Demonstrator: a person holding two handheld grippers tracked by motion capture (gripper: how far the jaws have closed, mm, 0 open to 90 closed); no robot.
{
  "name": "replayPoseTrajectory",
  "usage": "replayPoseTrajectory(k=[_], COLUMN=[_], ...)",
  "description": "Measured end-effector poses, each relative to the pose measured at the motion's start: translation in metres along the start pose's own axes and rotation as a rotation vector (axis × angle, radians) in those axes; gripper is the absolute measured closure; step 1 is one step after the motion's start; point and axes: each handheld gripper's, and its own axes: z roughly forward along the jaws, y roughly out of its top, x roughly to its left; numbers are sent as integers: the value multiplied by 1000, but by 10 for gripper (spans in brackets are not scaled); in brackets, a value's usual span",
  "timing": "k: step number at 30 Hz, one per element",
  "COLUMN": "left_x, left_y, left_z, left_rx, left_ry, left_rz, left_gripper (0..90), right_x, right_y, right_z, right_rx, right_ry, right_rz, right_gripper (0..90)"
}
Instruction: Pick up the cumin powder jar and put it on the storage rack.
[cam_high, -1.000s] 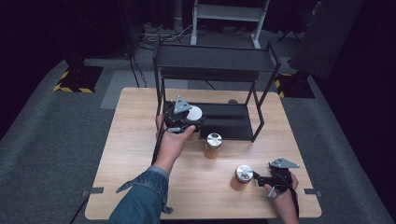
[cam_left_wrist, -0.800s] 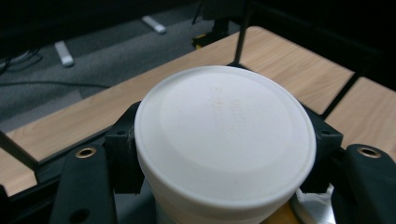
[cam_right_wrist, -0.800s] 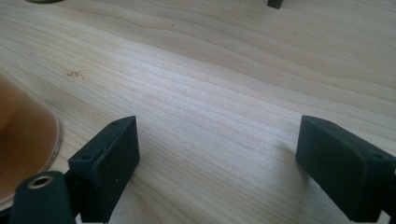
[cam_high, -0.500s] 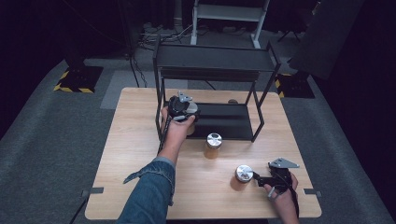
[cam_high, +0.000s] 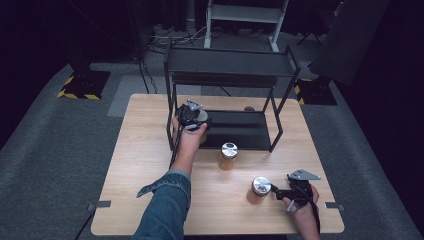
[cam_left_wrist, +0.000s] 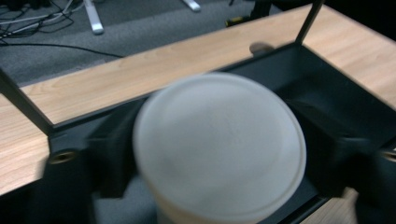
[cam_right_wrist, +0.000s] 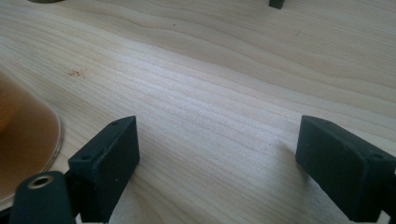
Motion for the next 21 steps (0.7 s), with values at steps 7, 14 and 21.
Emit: replayPoseTrajectory(k=[7,14,21], left_x=[7,3,-8], left_y=[-7,-27,-66], left_z=[-39,-91,-127], left_rx=[-51,-103,-92], left_ry=[-47,-81,-96], left_rz=[18,76,149], left_gripper=[130,128,144], right_x=[0,0,0], right_y=[0,0,0], right_z=[0,0,0], right_rx=[1,1,1], right_ry=[0,0,0], right_rz=[0,1,1], right_gripper=[133,133,132])
